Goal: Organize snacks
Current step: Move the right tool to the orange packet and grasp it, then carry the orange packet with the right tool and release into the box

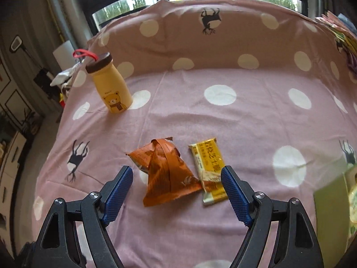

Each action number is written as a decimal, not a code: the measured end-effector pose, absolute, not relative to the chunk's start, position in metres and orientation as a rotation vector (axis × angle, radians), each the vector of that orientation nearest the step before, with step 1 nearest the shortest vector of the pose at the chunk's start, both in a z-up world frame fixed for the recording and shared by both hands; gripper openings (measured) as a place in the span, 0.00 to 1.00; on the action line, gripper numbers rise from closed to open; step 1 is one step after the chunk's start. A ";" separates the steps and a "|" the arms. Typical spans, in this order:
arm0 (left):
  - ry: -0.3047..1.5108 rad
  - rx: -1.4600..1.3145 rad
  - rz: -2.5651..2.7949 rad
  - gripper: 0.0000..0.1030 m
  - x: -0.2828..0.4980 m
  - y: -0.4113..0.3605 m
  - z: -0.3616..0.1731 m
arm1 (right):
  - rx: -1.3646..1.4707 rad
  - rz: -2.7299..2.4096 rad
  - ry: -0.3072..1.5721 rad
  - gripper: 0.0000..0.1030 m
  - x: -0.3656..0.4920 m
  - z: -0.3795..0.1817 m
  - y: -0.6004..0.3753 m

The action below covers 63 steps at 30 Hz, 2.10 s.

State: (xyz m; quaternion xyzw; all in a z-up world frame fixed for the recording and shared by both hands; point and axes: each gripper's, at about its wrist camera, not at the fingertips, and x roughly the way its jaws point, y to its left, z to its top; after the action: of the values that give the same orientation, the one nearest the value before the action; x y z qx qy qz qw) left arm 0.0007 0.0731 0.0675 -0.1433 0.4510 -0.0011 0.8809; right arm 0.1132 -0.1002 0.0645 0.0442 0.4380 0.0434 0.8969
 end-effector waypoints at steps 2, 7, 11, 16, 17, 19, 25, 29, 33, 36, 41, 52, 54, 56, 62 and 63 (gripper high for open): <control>0.933 -0.296 -0.011 0.99 0.001 0.073 0.069 | 0.032 0.050 0.927 0.79 0.125 0.056 -0.088; 0.934 -0.285 -0.004 0.99 0.001 0.073 0.069 | 0.037 0.134 0.899 0.72 0.137 0.042 -0.079; 0.940 -0.279 -0.008 0.99 0.002 0.072 0.067 | 0.089 0.195 0.910 0.55 0.138 0.039 -0.083; 0.943 -0.293 -0.041 0.99 0.003 0.070 0.067 | 0.078 0.212 0.933 0.44 0.129 0.045 -0.082; 0.947 -0.299 -0.055 0.99 0.003 0.069 0.066 | 0.101 0.220 0.949 0.44 0.126 0.049 -0.084; 0.958 -0.319 -0.090 0.99 0.005 0.067 0.064 | 0.149 0.261 0.956 0.44 0.120 0.057 -0.085; 0.972 -0.385 -0.195 0.99 0.007 0.060 0.062 | 0.307 0.392 0.981 0.44 0.080 0.082 -0.098; 0.962 -0.375 -0.317 0.98 0.001 0.045 0.068 | 0.412 0.409 0.989 0.44 0.055 0.079 -0.119; 0.917 -0.342 -0.434 0.92 -0.009 0.022 0.078 | 0.521 0.418 0.969 0.44 0.037 0.078 -0.143; 0.886 -0.315 -0.525 0.81 -0.016 0.005 0.085 | 0.562 0.445 0.960 0.44 0.026 0.081 -0.150; 0.867 -0.284 -0.634 0.53 -0.025 -0.019 0.091 | 0.580 0.427 0.919 0.44 0.003 0.087 -0.162; 0.764 -0.158 -0.762 0.51 -0.031 -0.086 0.126 | 0.665 0.315 0.752 0.44 -0.031 0.119 -0.227; 0.755 -0.140 -0.795 0.51 -0.033 -0.102 0.131 | 0.683 0.287 0.719 0.44 -0.039 0.125 -0.244; 0.745 -0.098 -0.825 0.51 -0.036 -0.122 0.136 | 0.711 0.259 0.687 0.44 -0.048 0.129 -0.262; 0.755 -0.018 -0.984 0.35 -0.041 -0.189 0.138 | 0.781 0.099 0.588 0.45 -0.077 0.133 -0.318; 0.766 -0.006 -0.996 0.35 -0.042 -0.200 0.136 | 0.775 0.029 0.586 0.45 -0.081 0.132 -0.327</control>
State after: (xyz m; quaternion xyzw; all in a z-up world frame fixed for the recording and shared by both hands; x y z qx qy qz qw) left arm -0.0423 -0.2005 0.1359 -0.0030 0.3585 -0.4658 0.8090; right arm -0.0814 -0.3271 0.1322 0.3723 0.2814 0.0140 0.8843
